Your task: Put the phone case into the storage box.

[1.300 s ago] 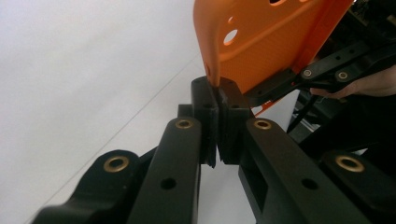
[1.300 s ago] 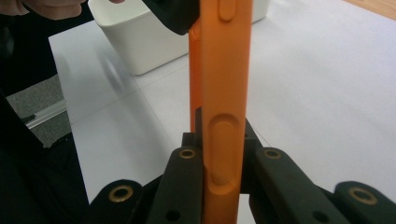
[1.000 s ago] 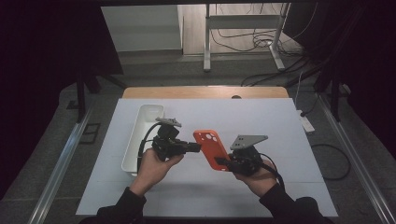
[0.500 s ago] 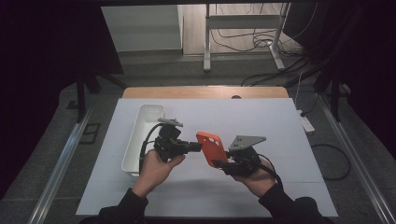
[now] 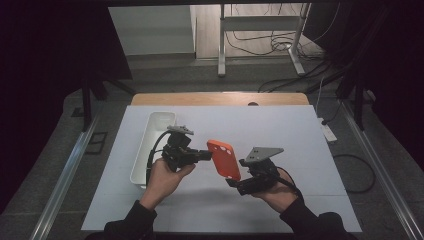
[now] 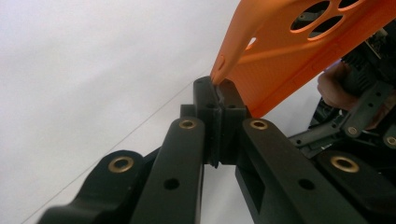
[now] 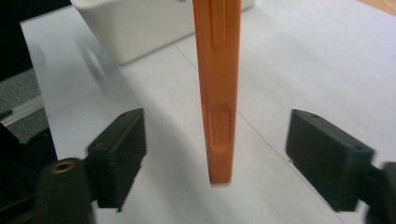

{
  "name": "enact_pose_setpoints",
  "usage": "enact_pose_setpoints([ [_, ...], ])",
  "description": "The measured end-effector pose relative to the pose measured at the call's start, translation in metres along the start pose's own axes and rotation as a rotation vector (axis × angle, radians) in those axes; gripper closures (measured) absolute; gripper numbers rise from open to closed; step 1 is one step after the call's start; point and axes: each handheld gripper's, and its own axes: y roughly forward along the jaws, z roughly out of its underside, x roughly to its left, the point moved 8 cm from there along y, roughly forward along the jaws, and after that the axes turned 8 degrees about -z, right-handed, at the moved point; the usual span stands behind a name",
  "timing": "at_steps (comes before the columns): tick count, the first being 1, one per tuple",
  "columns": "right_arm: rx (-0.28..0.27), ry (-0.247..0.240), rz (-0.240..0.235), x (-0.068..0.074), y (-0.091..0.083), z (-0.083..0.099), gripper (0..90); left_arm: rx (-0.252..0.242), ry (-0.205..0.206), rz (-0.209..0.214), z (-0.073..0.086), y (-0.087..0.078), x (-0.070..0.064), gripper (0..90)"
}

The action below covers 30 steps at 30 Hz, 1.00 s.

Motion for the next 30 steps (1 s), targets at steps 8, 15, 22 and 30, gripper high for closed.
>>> enact_pose_setpoints([
  [8, 0.033, 0.019, 0.023, -0.003, -0.002, 0.010, 6.7, -0.006, 0.000, -0.034, -0.003, -0.006, 0.010, 89.0],
  [15, 0.059, 0.037, 0.017, -0.006, -0.005, 0.017, 0.3, 0.001, 0.007, -0.059, -0.004, -0.009, 0.017, 89.0],
  [22, 0.064, 0.049, 0.023, -0.008, -0.014, 0.026, 0.0, 0.001, 0.010, -0.075, -0.005, -0.015, 0.024, 89.0],
  [30, 0.063, 0.055, 0.040, -0.010, -0.025, 0.033, 0.0, 0.004, 0.003, -0.086, -0.006, -0.020, 0.032, 89.0],
])
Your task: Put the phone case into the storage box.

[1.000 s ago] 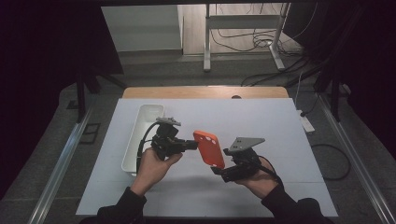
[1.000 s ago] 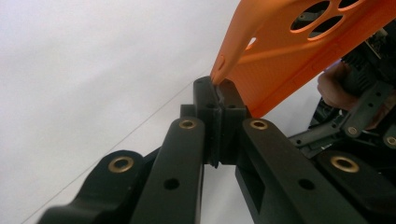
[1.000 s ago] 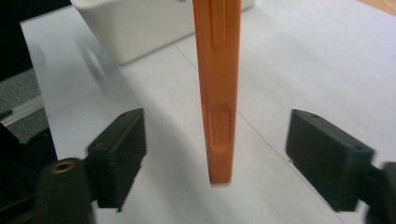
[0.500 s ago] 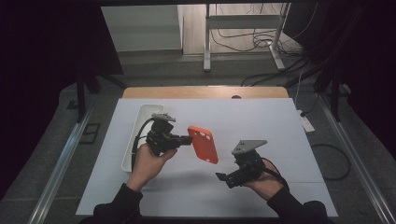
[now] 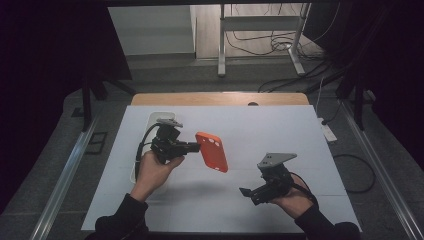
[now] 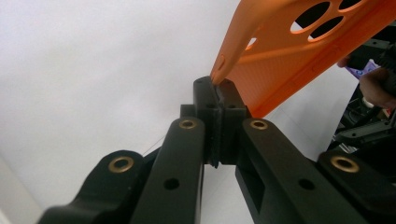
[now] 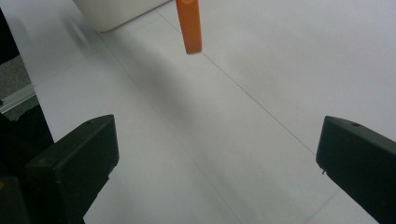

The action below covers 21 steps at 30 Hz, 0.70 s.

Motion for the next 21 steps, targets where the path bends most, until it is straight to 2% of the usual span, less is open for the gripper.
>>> enact_pose_setpoints([
  [21, -0.005, 0.032, 0.044, -0.005, -0.026, 0.022, 0.0, -0.005, -0.029, -0.063, -0.011, -0.021, 0.026, 89.0],
])
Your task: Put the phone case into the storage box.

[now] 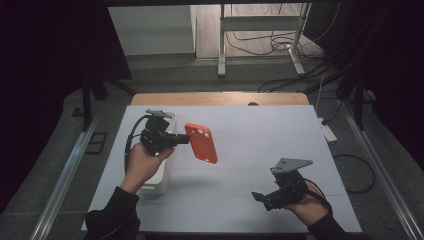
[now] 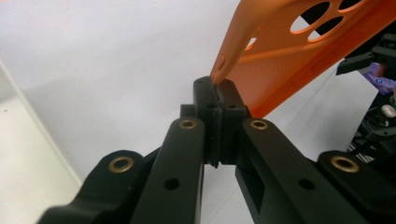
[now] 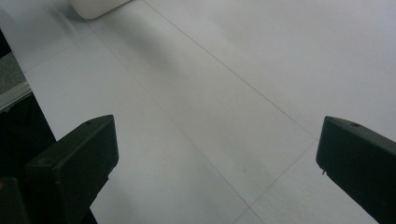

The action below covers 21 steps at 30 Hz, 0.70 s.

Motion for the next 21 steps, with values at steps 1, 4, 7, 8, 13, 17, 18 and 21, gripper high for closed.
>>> enact_pose_setpoints([
  [1, -0.003, 0.001, 0.002, -0.001, -0.001, 0.001, 0.0, -0.003, -0.002, -0.003, -0.001, -0.001, 0.001, 89.0],
  [4, -0.008, 0.010, 0.006, -0.002, -0.005, 0.003, 0.0, -0.003, -0.008, -0.014, -0.003, -0.005, 0.006, 89.0],
  [7, -0.008, 0.012, 0.013, -0.004, -0.007, 0.006, 0.0, -0.004, -0.011, -0.022, -0.004, -0.007, 0.009, 89.0],
  [8, -0.008, 0.013, 0.014, -0.005, -0.008, 0.007, 0.0, -0.004, -0.012, -0.029, -0.005, -0.008, 0.011, 89.0],
  [13, -0.008, 0.020, 0.033, -0.009, -0.014, 0.014, 0.0, -0.003, -0.022, -0.053, -0.008, -0.014, 0.021, 89.0],
  [17, -0.010, 0.031, 0.048, -0.013, -0.019, 0.020, 0.0, -0.005, -0.036, -0.078, -0.012, -0.021, 0.030, 89.0],
  [18, -0.011, 0.031, 0.050, -0.014, -0.021, 0.021, 0.0, -0.005, -0.036, -0.078, -0.012, -0.021, 0.030, 89.0],
  [21, -0.013, 0.041, 0.060, -0.017, -0.024, 0.024, 0.0, -0.006, -0.042, -0.093, -0.014, -0.025, 0.036, 89.0],
])
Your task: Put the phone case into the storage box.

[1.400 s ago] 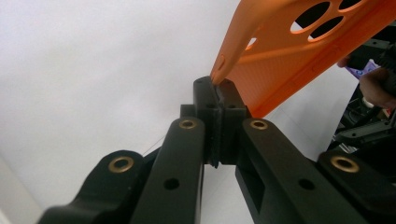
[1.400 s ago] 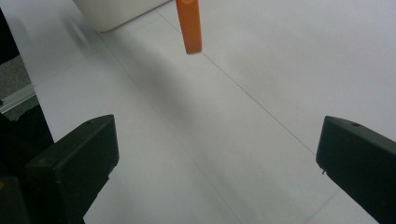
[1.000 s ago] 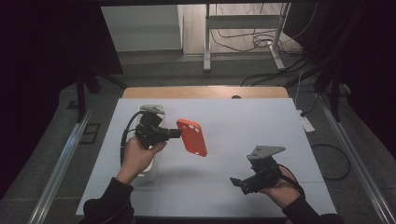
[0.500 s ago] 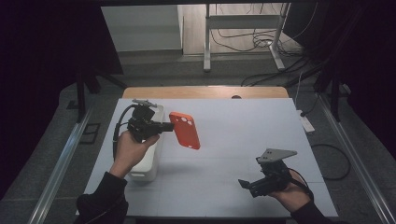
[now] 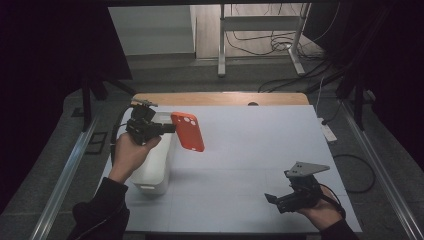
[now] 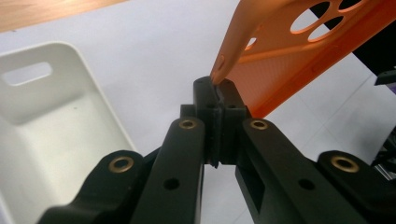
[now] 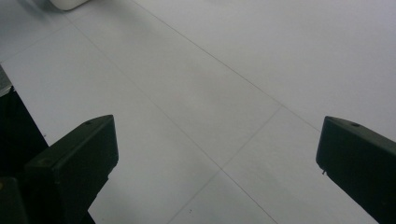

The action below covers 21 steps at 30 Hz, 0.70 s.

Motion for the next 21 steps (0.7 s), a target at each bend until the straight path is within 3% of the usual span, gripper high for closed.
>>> enact_pose_setpoints([
  [21, -0.019, 0.085, 0.067, -0.021, -0.026, 0.027, 0.0, -0.004, -0.050, -0.095, -0.012, -0.015, 0.043, 89.0],
])
